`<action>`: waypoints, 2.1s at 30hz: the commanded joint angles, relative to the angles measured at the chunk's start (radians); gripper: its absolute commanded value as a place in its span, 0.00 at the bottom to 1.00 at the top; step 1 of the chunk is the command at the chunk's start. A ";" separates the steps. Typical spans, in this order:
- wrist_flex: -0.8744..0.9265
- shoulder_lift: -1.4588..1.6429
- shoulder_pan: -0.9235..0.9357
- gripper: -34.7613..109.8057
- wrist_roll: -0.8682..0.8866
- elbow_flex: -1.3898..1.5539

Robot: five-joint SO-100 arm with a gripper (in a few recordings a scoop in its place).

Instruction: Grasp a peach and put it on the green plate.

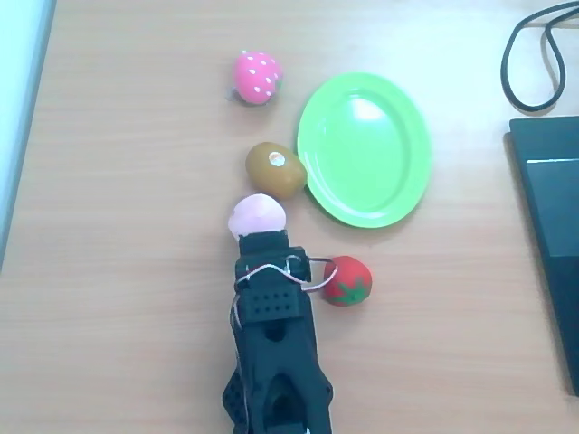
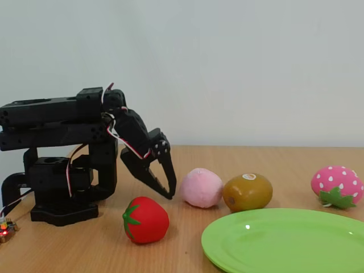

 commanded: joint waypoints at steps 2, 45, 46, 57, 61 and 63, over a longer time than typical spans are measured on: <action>0.005 -0.058 -0.014 0.18 -0.014 -0.097; 0.104 -0.696 0.086 0.45 -0.341 -0.693; 0.120 -0.713 0.087 0.45 -0.364 -0.701; 0.193 -0.913 0.120 0.46 -0.649 -0.839; 0.195 -0.946 0.129 0.52 -0.726 -0.865; 0.195 -0.963 0.137 0.55 -0.767 -0.876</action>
